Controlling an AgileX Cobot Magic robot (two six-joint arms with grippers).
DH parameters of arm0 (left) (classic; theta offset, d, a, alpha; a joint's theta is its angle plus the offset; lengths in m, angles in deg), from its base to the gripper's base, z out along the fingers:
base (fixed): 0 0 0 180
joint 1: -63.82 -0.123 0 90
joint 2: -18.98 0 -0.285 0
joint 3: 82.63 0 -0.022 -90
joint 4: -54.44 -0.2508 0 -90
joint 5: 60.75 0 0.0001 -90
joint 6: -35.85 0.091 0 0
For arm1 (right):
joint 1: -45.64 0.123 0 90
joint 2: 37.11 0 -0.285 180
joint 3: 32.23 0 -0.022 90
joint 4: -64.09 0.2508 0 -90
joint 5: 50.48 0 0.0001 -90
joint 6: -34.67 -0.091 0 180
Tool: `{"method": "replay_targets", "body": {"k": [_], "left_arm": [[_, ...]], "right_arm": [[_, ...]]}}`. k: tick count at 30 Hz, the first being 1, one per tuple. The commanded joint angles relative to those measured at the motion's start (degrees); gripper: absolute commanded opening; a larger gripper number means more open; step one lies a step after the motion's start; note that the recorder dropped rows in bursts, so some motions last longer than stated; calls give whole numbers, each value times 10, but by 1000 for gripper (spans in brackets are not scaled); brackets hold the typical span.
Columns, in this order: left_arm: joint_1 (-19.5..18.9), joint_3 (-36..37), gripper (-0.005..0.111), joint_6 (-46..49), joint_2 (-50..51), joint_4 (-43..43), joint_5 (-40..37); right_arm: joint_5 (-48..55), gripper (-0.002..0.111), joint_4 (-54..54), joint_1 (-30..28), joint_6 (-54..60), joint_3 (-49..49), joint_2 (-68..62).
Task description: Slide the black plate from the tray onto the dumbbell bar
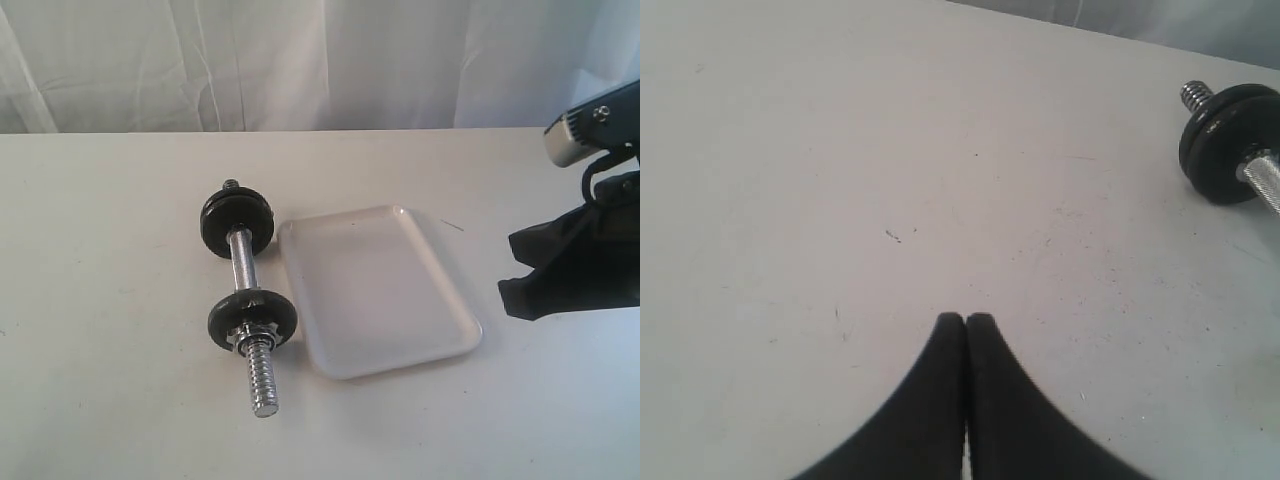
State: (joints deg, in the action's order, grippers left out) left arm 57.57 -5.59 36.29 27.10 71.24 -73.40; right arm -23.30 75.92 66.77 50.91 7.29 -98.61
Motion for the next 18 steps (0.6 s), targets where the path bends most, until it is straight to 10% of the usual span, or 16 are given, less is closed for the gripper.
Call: {"method": "replay_targets", "body": {"k": [1,18], "left_arm": [[-5,2,0,-19,-3,-1,-8],[-5,2,0,-18,-3,-1,-7]], "right_arm": [[-4,0,3,0,3,2,4],[-11,0,3,0,3,2,4]]}}
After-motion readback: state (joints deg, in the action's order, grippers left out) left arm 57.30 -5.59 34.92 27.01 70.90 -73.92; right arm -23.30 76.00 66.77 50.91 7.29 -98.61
